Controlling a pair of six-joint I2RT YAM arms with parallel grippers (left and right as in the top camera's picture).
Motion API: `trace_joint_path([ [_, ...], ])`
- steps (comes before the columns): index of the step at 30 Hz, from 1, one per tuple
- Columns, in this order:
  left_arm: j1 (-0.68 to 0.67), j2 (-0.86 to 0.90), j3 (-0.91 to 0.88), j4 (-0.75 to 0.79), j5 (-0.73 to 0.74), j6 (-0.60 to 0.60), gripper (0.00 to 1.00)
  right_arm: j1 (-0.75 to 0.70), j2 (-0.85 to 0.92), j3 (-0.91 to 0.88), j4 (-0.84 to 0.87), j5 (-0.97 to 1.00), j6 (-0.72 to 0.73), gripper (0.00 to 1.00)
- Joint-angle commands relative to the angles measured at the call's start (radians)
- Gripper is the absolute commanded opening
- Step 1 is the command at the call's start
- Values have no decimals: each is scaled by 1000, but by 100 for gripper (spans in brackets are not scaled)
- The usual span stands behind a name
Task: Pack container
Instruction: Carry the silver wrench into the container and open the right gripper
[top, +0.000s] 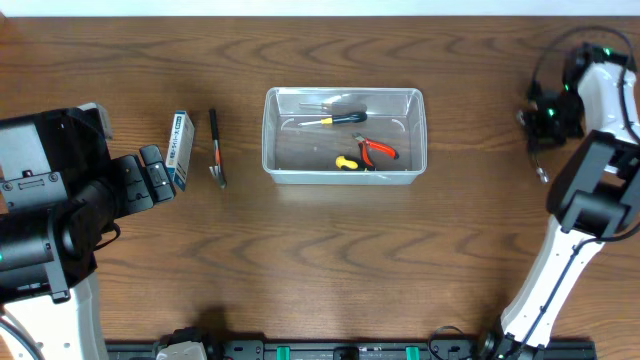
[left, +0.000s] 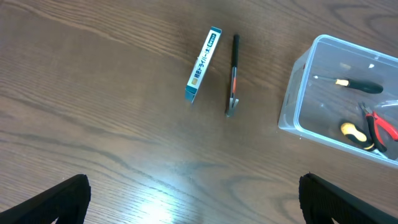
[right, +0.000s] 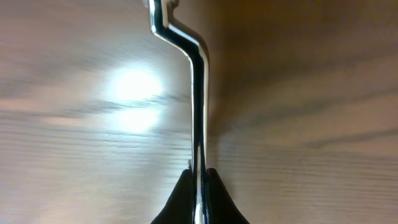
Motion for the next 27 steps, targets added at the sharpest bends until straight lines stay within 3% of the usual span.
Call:
trace_joint_path([
  [1, 5, 2, 17, -2, 3, 17, 98, 101, -99, 150, -15, -41, 27, 1],
  [5, 5, 2, 17, -3, 3, 17, 98, 220, -196, 254, -18, -42, -10, 1],
  [13, 5, 2, 17, -3, 3, 17, 98, 509, -283, 272, -31, -43, -269, 1],
  [19, 5, 2, 17, -3, 3, 17, 98, 630, -246, 177, -27, -42, -373, 1],
  [27, 5, 2, 17, -3, 3, 17, 98, 668, -190, -18, 37, -73, -452, 1],
])
